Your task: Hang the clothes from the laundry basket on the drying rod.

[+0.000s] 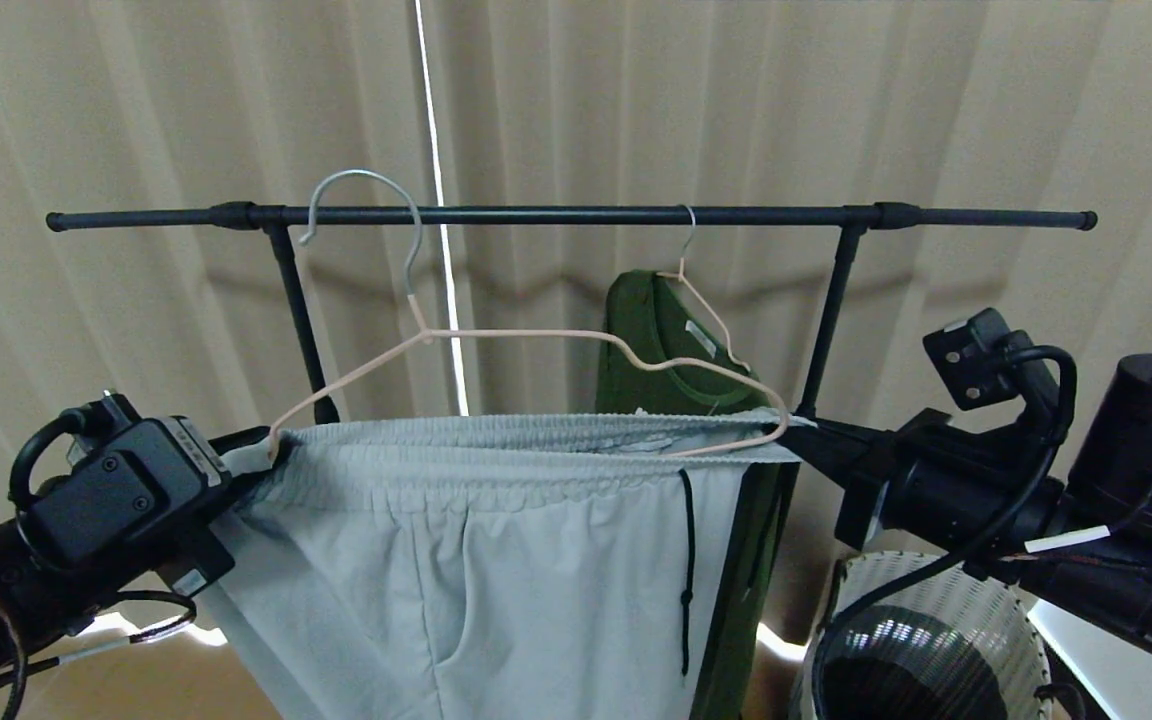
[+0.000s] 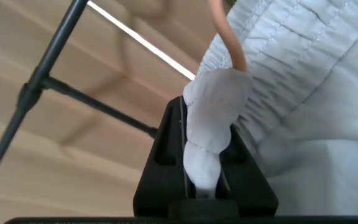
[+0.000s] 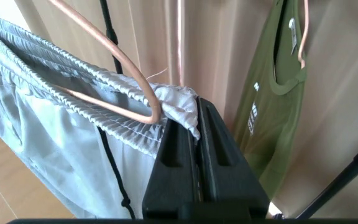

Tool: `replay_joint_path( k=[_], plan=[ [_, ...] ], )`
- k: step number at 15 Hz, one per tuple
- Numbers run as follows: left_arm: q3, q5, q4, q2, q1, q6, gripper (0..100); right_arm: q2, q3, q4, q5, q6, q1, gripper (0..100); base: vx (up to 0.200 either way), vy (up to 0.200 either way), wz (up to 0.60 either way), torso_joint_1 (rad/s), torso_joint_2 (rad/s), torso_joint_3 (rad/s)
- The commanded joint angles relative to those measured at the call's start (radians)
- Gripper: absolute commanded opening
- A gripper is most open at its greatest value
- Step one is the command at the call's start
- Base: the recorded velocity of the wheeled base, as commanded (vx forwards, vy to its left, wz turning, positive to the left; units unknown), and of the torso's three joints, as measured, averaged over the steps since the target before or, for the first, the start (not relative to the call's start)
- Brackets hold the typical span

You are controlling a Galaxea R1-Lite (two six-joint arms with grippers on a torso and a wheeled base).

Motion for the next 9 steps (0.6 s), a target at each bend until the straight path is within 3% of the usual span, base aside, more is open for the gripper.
replay_joint_path(
  k=[1,3,5,9],
  plan=[
    [0.002,0.013,-0.001,-0.003,0.002,0.007,0,0.002,-0.014,0.01,0.002,-0.016,0.0,0,0.0,0.0,0.0,0.0,0.0,0.0],
    [-0.003,0.016,-0.001,-0.003,0.002,0.013,0,0.002,-0.016,0.046,0.002,-0.024,0.0,0,0.0,0.0,0.0,0.0,0.0,0.0],
    [-0.006,0.03,-0.001,-0.003,0.002,0.066,0,0.009,-0.037,0.052,0.002,-0.03,0.003,0,0.0,0.0,0.0,0.0,0.0,0.0],
    [-0.004,0.032,-0.001,-0.003,0.008,0.111,0,0.021,-0.074,0.127,0.002,-0.108,0.002,0,0.0,0.0,0.0,0.0,0.0,0.0]
  ],
)
